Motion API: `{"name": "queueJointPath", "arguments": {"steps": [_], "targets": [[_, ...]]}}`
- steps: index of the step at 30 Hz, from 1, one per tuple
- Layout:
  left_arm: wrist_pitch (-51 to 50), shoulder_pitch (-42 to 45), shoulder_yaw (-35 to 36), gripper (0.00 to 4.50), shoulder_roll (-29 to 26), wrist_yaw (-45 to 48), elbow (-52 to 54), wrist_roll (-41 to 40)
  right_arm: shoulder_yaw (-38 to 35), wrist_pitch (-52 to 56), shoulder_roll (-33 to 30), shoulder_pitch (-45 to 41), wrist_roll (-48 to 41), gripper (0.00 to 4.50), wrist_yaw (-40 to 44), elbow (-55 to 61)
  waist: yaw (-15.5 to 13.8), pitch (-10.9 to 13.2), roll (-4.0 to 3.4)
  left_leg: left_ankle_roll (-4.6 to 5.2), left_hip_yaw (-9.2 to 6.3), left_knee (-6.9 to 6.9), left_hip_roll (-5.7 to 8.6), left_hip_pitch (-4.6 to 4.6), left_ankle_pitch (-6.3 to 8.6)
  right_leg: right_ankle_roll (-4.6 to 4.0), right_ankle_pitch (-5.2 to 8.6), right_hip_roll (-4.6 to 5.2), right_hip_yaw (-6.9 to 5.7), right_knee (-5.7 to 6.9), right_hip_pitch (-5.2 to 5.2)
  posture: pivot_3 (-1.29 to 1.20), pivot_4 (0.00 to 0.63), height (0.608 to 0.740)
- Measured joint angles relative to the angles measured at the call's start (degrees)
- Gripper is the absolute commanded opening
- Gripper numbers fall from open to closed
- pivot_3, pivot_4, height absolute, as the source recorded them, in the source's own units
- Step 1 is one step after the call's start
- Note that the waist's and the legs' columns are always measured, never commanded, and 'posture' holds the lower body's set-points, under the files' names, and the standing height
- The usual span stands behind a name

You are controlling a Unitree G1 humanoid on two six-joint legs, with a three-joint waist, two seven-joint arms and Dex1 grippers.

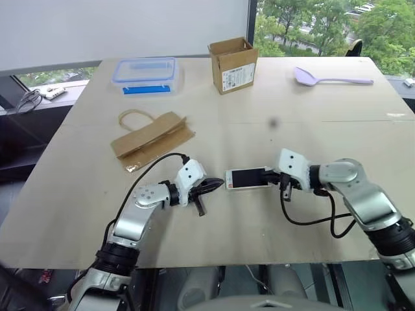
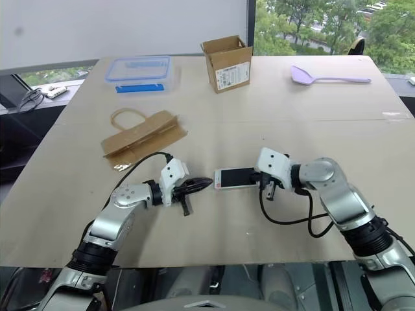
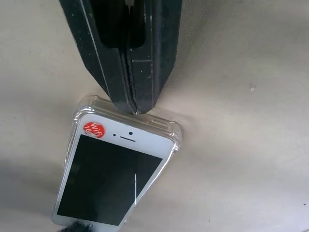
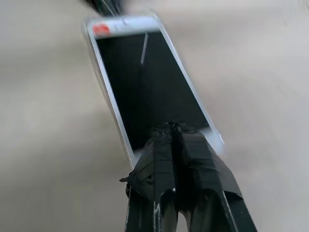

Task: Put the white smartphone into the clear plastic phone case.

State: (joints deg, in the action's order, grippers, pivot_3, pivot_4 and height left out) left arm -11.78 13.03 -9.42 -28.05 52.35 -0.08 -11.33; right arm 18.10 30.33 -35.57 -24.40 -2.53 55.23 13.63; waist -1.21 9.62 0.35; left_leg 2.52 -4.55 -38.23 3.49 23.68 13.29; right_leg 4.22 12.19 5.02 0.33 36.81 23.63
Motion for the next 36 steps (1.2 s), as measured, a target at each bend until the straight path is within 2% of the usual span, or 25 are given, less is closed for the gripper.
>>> {"name": "queueJointPath", "arguments": {"steps": [8, 13, 17, 20, 24, 36], "targets": [[-3.01, -0.20, 0.94, 0.00, -1.05, 0.52, 1.18, -2.48, -0.50, -1.78, 0.23, -0.16, 0.18, 0.03, -1.85, -1.57, 0.40, 0.02, -0.01, 0.00, -0.04, 0.00, -0.01, 0.04, 0.00, -0.01, 0.00, -0.02, -0.01, 0.00, 0.05, 0.00, 0.150, 0.740], [-15.00, 2.45, 5.38, 0.00, -3.30, 1.54, 8.25, -11.05, -5.41, 1.06, -0.66, 1.37, -3.49, 0.03, -1.97, 1.90, 0.58, 0.11, 0.02, -0.01, -0.04, 0.15, -0.05, 0.11, 0.01, 0.21, -0.10, -0.06, -0.03, -0.06, 0.09, 0.00, 0.150, 0.740], [-20.52, 5.50, 5.05, 0.00, -2.32, 2.34, 10.83, -15.58, -5.68, 2.09, -0.24, 1.76, -4.91, 0.03, -2.35, 3.68, 0.56, 0.11, 0.02, -0.02, -0.01, 0.27, -0.01, 0.11, 0.02, 0.22, -0.10, -0.04, -0.01, -0.15, 0.09, 0.00, 0.150, 0.740], [-20.98, 5.78, 2.93, 0.00, -1.66, 2.46, 9.98, -15.12, -5.66, 2.83, -0.14, 2.18, -5.16, 0.03, -2.90, 3.80, 0.58, 0.11, 0.02, -0.03, 0.01, 0.39, 0.00, 0.10, 0.02, 0.22, -0.11, -0.04, 0.01, -0.22, 0.10, 0.00, 0.150, 0.740], [-17.05, 6.07, -2.18, 0.00, -0.85, 2.66, 4.10, -9.96, -5.59, 3.91, 0.13, 2.18, -5.61, 0.03, -3.71, 4.30, 0.59, 0.11, 0.02, -0.03, 0.01, 0.49, 0.00, 0.06, 0.02, 0.21, -0.10, -0.05, 0.02, -0.22, 0.13, 0.00, 0.150, 0.740], [-8.98, 6.84, -5.14, 0.00, 0.58, 3.17, 0.52, -4.06, -2.64, 4.67, -0.83, 3.37, -5.65, 0.03, -3.69, 6.44, 0.32, 0.06, 0.00, -0.02, 0.01, 0.50, 0.00, 0.04, 0.02, 0.20, -0.09, -0.01, 0.02, -0.30, 0.06, 0.00, 0.150, 0.740]]}}
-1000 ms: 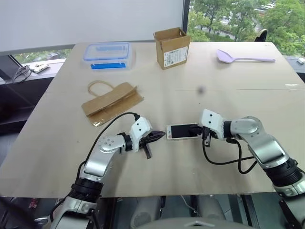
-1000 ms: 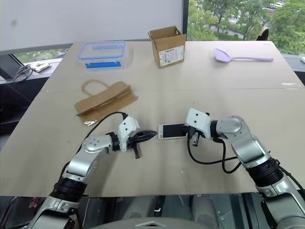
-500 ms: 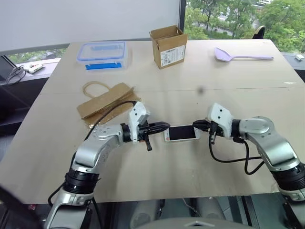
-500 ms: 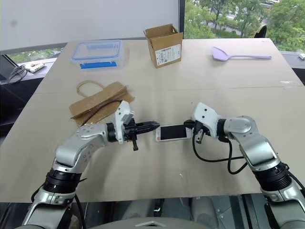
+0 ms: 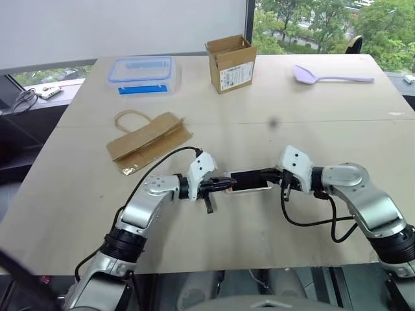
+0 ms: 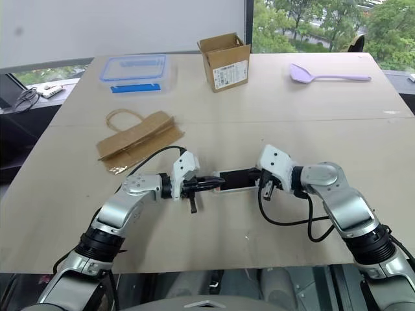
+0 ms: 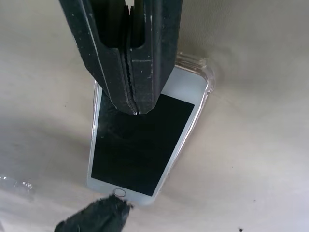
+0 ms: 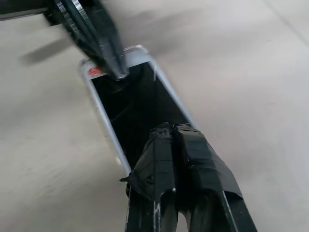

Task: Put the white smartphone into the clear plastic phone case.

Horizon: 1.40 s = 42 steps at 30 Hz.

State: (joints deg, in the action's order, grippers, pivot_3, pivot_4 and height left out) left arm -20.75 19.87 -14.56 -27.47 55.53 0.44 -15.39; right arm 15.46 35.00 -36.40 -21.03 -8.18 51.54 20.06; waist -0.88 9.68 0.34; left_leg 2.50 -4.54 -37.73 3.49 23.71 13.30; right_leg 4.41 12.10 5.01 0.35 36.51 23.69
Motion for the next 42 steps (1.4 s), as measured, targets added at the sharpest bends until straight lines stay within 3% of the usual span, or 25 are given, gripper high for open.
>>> {"name": "queueJointPath", "arguments": {"steps": [12, 19, 27, 31, 42], "targets": [[-0.28, -0.98, -0.27, 0.00, 0.54, -1.91, 1.23, 1.57, 7.24, -5.28, -1.01, -4.71, 4.04, 0.03, 3.88, -6.58, 0.19, -0.34, 0.05, 0.00, 0.01, 0.00, -0.01, -0.20, 0.00, 0.02, 0.00, -0.03, 0.01, 0.00, -0.13, 0.00, 0.150, 0.740], [-4.67, -2.81, -0.63, 0.00, -0.04, -3.33, 4.79, 1.72, 11.41, -6.38, -1.46, -7.40, 7.95, 0.03, 6.90, -8.86, 0.21, -1.05, 0.19, 0.00, -0.03, 0.53, -0.11, -1.14, 0.02, 0.05, 0.28, -0.05, -0.06, -0.51, -1.02, 0.00, 0.150, 0.740], [-8.54, -3.10, -0.68, 0.00, -0.43, -4.08, 5.93, 1.75, 12.87, -6.66, 0.44, -8.29, 10.26, 0.03, 7.01, -11.31, 0.21, -2.16, 0.43, -0.21, -0.03, 0.55, -0.14, -1.32, 0.14, 0.06, 0.30, -0.04, -0.04, -0.55, -1.22, 0.00, 0.150, 0.740], [-9.86, -3.22, -0.69, 0.00, -0.84, -4.43, 6.05, 1.76, 12.88, -6.99, 1.98, -8.28, 11.04, 0.03, 6.92, -13.07, 0.33, -2.27, 0.45, -0.28, -0.02, 0.70, -0.29, -1.97, 0.20, 0.10, 0.36, 0.12, 0.04, -0.67, -1.87, 0.00, 0.150, 0.740], [-11.27, -3.35, -0.72, 0.00, -1.27, -4.63, 6.24, 1.81, 12.79, -7.78, 5.30, -8.27, 11.28, 0.03, 6.36, -16.48, 1.66, -2.92, 0.53, -0.30, -0.07, 0.94, -0.34, -2.14, 0.21, 0.03, 0.40, 0.18, 0.27, -0.68, -1.90, 0.00, 0.150, 0.740]]}}
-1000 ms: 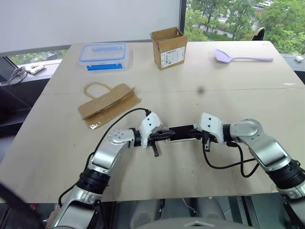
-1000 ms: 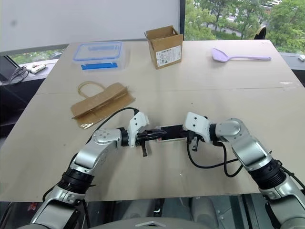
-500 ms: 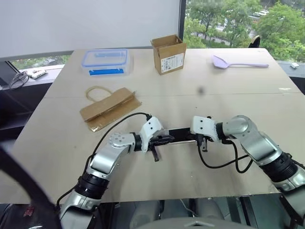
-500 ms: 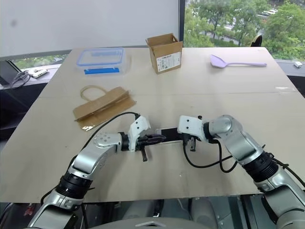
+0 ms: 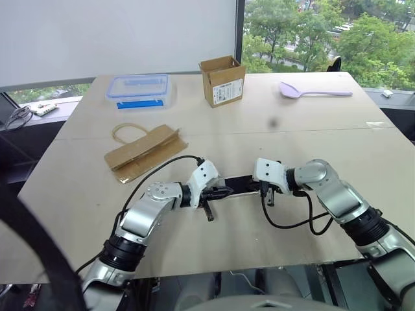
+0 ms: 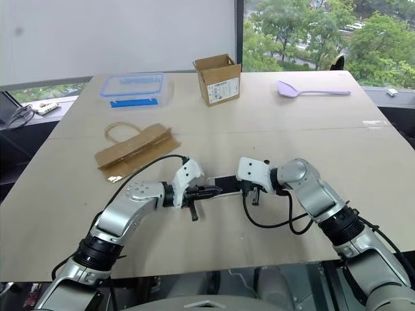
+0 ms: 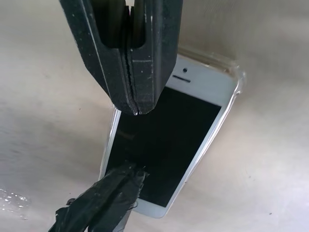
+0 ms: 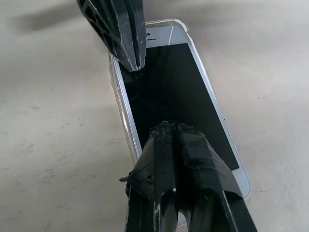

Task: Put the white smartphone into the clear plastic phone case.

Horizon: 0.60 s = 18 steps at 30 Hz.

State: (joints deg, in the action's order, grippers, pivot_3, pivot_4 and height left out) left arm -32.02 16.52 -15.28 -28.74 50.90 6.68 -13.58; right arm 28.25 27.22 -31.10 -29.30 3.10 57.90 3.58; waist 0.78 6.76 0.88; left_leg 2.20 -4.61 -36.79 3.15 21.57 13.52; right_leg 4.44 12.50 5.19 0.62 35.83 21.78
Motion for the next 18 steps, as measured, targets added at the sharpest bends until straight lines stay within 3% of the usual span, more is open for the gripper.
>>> {"name": "queueJointPath", "arguments": {"steps": [8, 13, 18], "targets": [[-0.06, -0.13, 0.00, 0.00, 0.08, -0.33, 0.00, 0.04, -0.17, 0.88, 0.65, 0.25, -0.04, 0.03, -0.82, -0.07, 0.00, -0.08, -0.02, -0.03, -0.01, 0.11, -0.01, -0.01, 0.02, -0.04, 0.03, 0.06, 0.03, -0.04, 0.00, 0.00, 0.150, 0.740], [0.56, -0.30, 0.02, 0.00, 0.27, -0.64, 0.07, 0.01, -5.94, 2.22, 4.39, 4.94, -2.81, 0.03, -6.02, 0.22, -0.18, 0.02, -0.14, -0.03, -0.04, 0.20, -0.01, 0.09, 0.02, -0.06, 0.04, 0.09, 0.01, -0.16, 0.06, 0.00, 0.150, 0.740], [2.46, 0.62, 0.30, 0.00, 0.46, -0.63, -1.22, -0.03, -10.07, 4.62, 3.85, 7.85, -5.03, 0.03, -8.54, 3.75, -0.85, 0.49, -0.56, -0.03, -0.03, 0.28, 0.10, 0.32, 0.02, -0.01, 0.07, 0.22, -0.07, -0.28, 0.28, 0.00, 0.150, 0.740]]}}
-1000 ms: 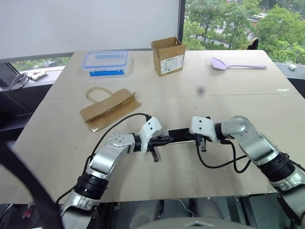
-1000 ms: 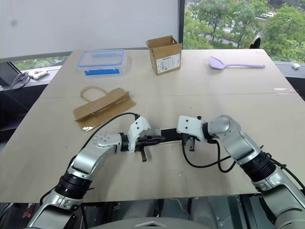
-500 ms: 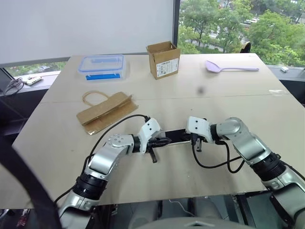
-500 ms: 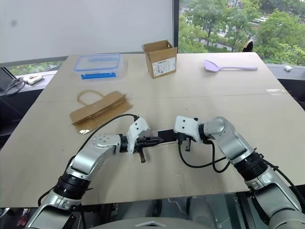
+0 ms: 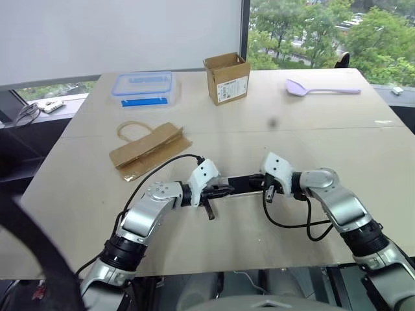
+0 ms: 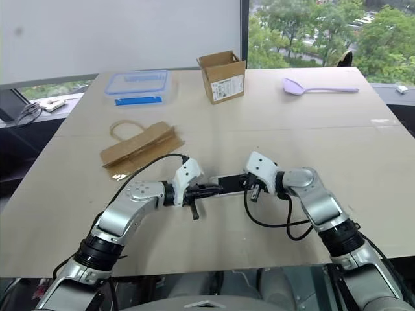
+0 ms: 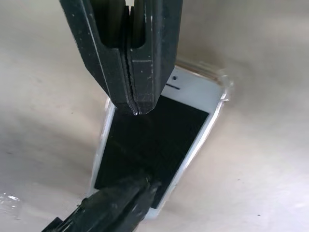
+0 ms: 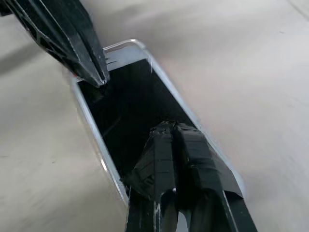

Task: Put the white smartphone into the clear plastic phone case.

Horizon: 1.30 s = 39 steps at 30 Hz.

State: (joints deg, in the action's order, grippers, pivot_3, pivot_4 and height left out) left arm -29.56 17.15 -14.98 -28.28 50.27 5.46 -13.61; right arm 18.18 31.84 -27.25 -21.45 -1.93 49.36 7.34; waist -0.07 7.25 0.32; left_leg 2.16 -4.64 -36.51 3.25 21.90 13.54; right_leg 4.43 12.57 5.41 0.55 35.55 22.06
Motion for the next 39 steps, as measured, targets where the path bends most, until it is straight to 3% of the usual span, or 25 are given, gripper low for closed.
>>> {"name": "queueJointPath", "arguments": {"steps": [6, 13, 28, 39], "targets": [[2.43, 0.46, 0.53, 0.00, 0.22, 0.42, -1.71, -0.04, -3.48, 4.49, -5.35, 2.20, -1.22, 0.03, -1.02, 5.31, -1.07, 0.07, -0.02, 0.02, -0.06, 0.06, 0.09, 0.61, -0.02, 0.06, 0.04, 0.03, -0.46, -0.05, 0.61, 0.00, 0.150, 0.740], [4.17, 0.56, 0.64, 0.00, 0.22, 0.92, -3.01, -0.02, -3.09, 6.51, -7.78, 2.41, -1.52, 0.03, -1.04, 7.37, -0.90, 0.15, 0.11, 0.01, -0.19, 0.06, 0.12, 0.70, -0.01, 0.07, 0.05, 0.09, -0.64, -0.08, 0.62, 0.00, 0.150, 0.740], [5.58, -0.25, 0.71, 0.00, 0.32, 0.75, -2.99, 0.01, 2.07, 8.40, -7.56, -1.40, -1.57, 0.03, 1.34, 7.16, -0.71, 0.20, 0.23, 0.01, -0.26, 0.08, 0.11, 0.71, -0.01, 0.09, 0.06, 0.08, -0.71, -0.13, 0.62, 0.00, 0.150, 0.740], [5.09, -1.67, 0.68, 0.00, 0.28, 0.50, -2.22, 0.14, 2.36, 10.64, -6.23, -3.34, -2.52, 0.03, 2.45, 3.17, -0.77, -0.47, 0.75, -0.01, -0.33, 0.10, 0.08, 0.62, 0.00, 0.07, 0.08, 0.31, -0.76, -0.18, 0.46, 0.00, 0.150, 0.740]]}}
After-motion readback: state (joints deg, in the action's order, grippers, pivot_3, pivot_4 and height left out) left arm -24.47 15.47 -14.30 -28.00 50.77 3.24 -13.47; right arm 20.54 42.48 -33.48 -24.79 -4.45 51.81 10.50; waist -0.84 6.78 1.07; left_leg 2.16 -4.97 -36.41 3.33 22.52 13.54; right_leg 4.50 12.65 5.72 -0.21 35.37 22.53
